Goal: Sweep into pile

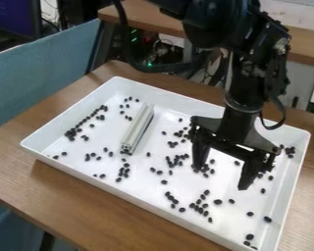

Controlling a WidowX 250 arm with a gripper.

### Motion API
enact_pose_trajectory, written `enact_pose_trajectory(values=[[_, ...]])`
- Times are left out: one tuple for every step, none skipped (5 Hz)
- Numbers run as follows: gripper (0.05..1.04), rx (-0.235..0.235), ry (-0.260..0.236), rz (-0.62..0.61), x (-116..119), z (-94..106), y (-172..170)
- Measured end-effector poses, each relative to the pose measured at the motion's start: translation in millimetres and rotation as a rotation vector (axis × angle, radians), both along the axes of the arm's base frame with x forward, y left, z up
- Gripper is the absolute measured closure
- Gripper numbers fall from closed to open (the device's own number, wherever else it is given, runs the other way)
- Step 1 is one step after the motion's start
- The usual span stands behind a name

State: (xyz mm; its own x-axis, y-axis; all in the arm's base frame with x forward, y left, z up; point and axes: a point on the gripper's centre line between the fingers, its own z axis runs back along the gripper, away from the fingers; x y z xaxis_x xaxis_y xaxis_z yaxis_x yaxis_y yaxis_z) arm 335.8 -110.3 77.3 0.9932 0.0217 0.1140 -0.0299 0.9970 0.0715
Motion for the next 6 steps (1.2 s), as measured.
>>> enact_pose_trajectory(values=[[0.083, 0.004, 0.033, -0.001, -3.1, -11.1, -0.2], [0.083, -0.028, 0.034, 0.019, 7.2, -14.5, 34.0], [0.083, -0.038, 0.007, 0.121, 18.9, -13.0, 78.5], [0.083, -0.029, -0.040, 0.198, 32.8, -1.3, 118.2], [0.083, -0.024, -0.067, 0.297, 46.5, -0.5, 158.8], [0.083, -0.014, -0.063, 0.288, 63.9, -12.0, 165.2]])
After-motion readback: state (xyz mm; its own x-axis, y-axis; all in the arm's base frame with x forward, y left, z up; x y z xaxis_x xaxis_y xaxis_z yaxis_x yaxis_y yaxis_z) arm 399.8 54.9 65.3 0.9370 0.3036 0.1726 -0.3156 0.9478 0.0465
